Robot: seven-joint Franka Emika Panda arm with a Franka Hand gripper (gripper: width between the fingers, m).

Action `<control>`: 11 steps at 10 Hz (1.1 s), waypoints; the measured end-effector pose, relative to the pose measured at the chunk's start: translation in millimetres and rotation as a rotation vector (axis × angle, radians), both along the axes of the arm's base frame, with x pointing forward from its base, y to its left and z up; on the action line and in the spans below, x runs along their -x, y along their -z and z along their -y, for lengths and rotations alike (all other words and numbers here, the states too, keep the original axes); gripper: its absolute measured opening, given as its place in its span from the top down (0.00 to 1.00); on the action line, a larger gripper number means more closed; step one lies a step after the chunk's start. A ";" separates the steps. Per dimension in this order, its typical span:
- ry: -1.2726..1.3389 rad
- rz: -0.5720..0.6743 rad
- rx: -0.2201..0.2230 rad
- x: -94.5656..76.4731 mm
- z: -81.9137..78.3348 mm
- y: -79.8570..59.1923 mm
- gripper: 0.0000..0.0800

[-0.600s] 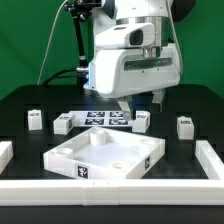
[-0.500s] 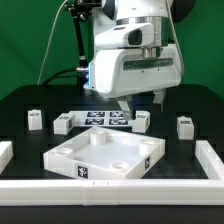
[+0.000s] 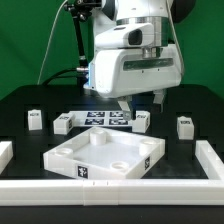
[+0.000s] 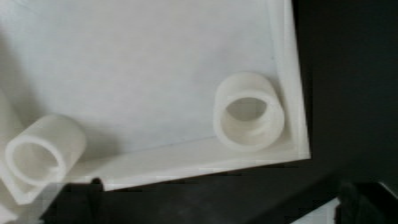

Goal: Assemble one leg

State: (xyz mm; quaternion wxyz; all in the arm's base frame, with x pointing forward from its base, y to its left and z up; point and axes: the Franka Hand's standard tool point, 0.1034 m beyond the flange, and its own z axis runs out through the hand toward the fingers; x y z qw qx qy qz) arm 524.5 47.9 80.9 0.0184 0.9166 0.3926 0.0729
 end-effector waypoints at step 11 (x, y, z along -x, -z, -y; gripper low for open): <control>-0.314 -0.056 0.041 20.2 7.7 26.4 0.19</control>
Offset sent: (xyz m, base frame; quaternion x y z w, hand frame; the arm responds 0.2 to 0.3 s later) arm 0.0000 0.0000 0.0000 0.0000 0.0000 0.0000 1.0000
